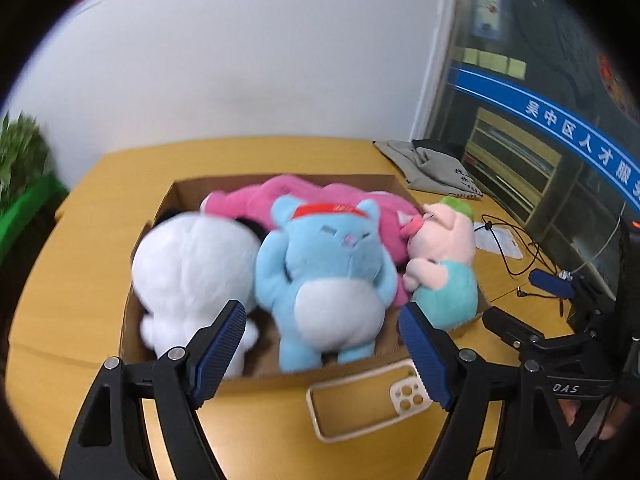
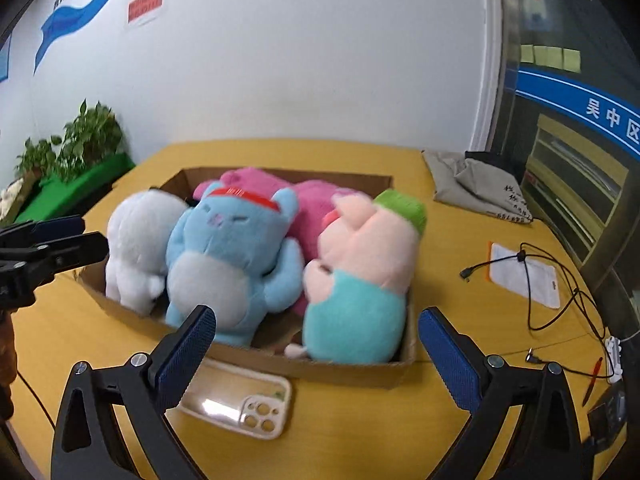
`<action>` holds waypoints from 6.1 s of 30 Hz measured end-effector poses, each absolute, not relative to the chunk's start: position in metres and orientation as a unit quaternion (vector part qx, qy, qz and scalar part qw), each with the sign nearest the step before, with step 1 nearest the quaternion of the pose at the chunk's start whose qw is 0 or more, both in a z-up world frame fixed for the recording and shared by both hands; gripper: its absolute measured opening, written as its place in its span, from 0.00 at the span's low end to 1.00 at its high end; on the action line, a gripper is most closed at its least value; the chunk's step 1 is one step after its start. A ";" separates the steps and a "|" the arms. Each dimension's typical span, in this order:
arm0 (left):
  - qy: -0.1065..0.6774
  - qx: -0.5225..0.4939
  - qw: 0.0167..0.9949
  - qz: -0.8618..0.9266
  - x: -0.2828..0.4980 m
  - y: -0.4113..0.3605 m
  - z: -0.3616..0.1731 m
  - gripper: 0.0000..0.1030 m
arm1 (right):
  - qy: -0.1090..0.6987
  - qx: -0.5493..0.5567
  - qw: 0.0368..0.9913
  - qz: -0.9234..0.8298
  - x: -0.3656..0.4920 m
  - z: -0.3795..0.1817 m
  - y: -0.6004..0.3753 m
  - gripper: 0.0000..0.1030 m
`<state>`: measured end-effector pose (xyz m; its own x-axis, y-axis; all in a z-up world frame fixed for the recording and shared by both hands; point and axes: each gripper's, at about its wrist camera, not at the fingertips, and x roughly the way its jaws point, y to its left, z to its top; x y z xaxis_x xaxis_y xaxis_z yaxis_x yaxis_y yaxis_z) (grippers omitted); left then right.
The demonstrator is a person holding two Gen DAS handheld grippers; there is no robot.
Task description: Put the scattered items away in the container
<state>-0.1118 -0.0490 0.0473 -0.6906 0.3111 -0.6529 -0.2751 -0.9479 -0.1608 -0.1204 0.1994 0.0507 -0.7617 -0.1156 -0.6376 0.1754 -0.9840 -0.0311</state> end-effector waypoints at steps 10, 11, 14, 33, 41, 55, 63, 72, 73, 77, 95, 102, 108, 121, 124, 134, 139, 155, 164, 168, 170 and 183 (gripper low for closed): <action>-0.042 -0.359 0.155 0.919 -0.095 -0.058 0.039 0.77 | 0.056 0.341 0.058 -0.937 -0.113 0.048 0.188 1.00; -0.043 -0.359 0.156 0.919 -0.096 -0.057 0.039 0.77 | 0.057 0.342 0.056 -0.936 -0.112 0.047 0.189 1.00; -0.044 -0.356 0.155 0.921 -0.095 -0.055 0.040 0.77 | 0.058 0.345 0.053 -0.935 -0.112 0.046 0.190 1.00; -0.046 -0.360 0.153 0.919 -0.097 -0.048 0.034 0.77 | 0.047 0.351 0.048 -0.934 -0.115 0.040 0.198 1.00; -0.052 -0.365 0.162 0.916 -0.097 -0.047 0.031 0.77 | 0.046 0.354 0.048 -0.933 -0.115 0.038 0.200 1.00; -0.082 -0.441 0.177 0.876 -0.092 -0.057 -0.029 0.77 | 0.022 0.405 0.053 -0.913 -0.114 -0.003 0.213 1.00; -0.094 -0.497 0.181 0.843 -0.109 -0.045 -0.089 0.75 | -0.008 0.462 0.050 -0.885 -0.121 -0.066 0.209 0.98; -0.091 -0.517 0.178 0.832 -0.117 -0.035 -0.115 0.27 | -0.008 0.478 0.035 -0.877 -0.125 -0.099 0.210 0.63; -0.091 -0.520 0.179 0.830 -0.117 -0.035 -0.116 0.16 | -0.004 0.476 0.036 -0.879 -0.124 -0.099 0.209 0.59; -0.099 -0.522 0.179 0.828 -0.118 -0.036 -0.118 0.09 | 0.006 0.470 0.058 -0.881 -0.122 -0.097 0.201 0.22; -0.109 -0.419 0.195 0.880 -0.096 -0.055 -0.011 0.08 | 0.007 0.372 0.097 -0.923 -0.097 0.001 0.183 0.07; -0.076 -0.340 0.202 0.915 -0.137 -0.069 0.082 0.08 | 0.036 0.282 0.109 -0.952 -0.136 0.092 0.163 0.07; -0.053 -0.326 0.196 0.923 -0.209 -0.072 0.118 0.08 | 0.029 0.261 0.105 -0.959 -0.200 0.135 0.151 0.07; -0.064 -0.452 0.168 0.874 -0.356 -0.063 0.005 0.07 | 0.031 0.405 0.054 -0.912 -0.356 0.021 0.140 0.07; -0.070 -0.456 0.166 0.871 -0.355 -0.062 -0.011 0.08 | 0.033 0.413 0.050 -0.909 -0.355 0.005 0.143 0.07; -0.080 -0.382 0.128 0.912 -0.298 -0.089 0.049 0.65 | 0.001 0.358 0.040 -0.933 -0.310 0.039 0.168 0.93; -0.038 -0.337 0.127 0.932 -0.219 -0.085 0.080 0.78 | 0.011 0.350 0.053 -0.935 -0.240 0.059 0.181 1.00; -0.017 -0.326 0.108 0.939 -0.076 -0.059 0.056 0.78 | 0.044 0.322 0.055 -0.944 -0.105 0.050 0.171 1.00; -0.030 -0.327 0.109 0.938 -0.057 -0.052 0.046 0.78 | 0.041 0.323 0.056 -0.944 -0.085 0.048 0.171 1.00; -0.025 -0.327 0.107 0.939 -0.056 -0.049 0.044 0.78 | 0.037 0.325 0.054 -0.943 -0.083 0.046 0.173 1.00; -0.023 -0.328 0.108 0.938 -0.057 -0.047 0.043 0.78 | 0.036 0.326 0.052 -0.943 -0.083 0.046 0.174 1.00; -0.031 -0.333 0.101 0.937 -0.059 -0.047 0.036 0.78 | 0.030 0.335 0.050 -0.940 -0.087 0.038 0.177 1.00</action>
